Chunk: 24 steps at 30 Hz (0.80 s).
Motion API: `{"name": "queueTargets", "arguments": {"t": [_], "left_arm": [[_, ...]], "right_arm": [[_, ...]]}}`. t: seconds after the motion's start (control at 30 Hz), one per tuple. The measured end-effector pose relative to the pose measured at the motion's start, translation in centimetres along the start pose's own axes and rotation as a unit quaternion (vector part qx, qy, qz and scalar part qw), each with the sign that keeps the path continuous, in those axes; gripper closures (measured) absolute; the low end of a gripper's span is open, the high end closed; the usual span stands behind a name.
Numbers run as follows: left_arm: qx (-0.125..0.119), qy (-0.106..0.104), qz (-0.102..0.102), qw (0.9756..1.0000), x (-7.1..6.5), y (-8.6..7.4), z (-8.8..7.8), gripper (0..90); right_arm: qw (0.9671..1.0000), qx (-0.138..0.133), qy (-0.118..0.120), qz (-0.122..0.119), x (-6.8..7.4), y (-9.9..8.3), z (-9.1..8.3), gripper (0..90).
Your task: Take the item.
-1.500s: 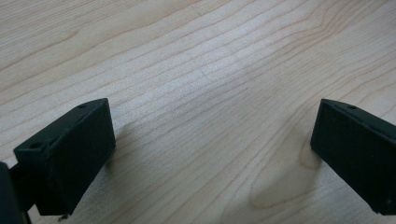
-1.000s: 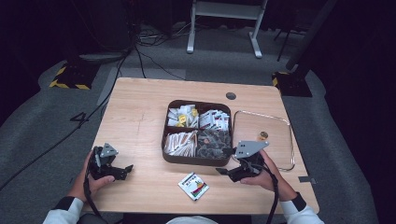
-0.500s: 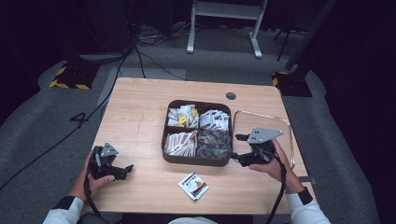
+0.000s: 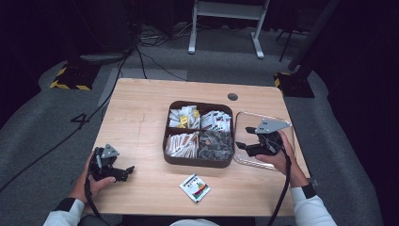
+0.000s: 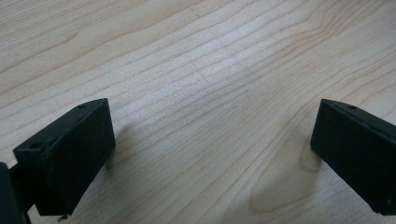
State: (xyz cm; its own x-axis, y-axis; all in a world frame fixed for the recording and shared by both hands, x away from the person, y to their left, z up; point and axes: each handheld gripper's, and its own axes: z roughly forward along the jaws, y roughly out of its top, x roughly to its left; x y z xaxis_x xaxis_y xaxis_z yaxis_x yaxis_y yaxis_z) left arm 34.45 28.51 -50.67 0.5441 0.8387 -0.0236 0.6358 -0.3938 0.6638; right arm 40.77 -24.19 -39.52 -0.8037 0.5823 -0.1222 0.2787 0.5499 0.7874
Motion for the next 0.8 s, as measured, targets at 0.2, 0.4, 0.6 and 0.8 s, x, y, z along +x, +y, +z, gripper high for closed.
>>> {"name": "queueTargets", "arguments": {"t": [0.2, 0.4, 0.6, 0.8], "left_arm": [[0.0, 0.0, 0.001, 1.0, 0.0, 0.0, 0.0, 0.0], [0.0, 0.0, 0.0, 1.0, 0.0, 0.0, 0.0, 0.0], [0.0, 0.0, 0.0, 1.0, 0.0, 0.0, 0.0, 0.0], [0.0, 0.0, 0.0, 1.0, 0.0, 0.0, 0.0, 0.0]], "right_arm": [[0.9996, 0.011, -0.019, 0.016, -1.5, -0.4, 0.6, 30.0], [0.9989, 0.017, -0.036, 0.026, -2.8, -1.0, 1.0, 30.0], [0.9967, 0.03, -0.059, 0.046, -4.5, -2.0, 1.2, 30.1], [0.9937, 0.043, -0.081, 0.064, -6.2, -3.2, 1.3, 30.4]]}}
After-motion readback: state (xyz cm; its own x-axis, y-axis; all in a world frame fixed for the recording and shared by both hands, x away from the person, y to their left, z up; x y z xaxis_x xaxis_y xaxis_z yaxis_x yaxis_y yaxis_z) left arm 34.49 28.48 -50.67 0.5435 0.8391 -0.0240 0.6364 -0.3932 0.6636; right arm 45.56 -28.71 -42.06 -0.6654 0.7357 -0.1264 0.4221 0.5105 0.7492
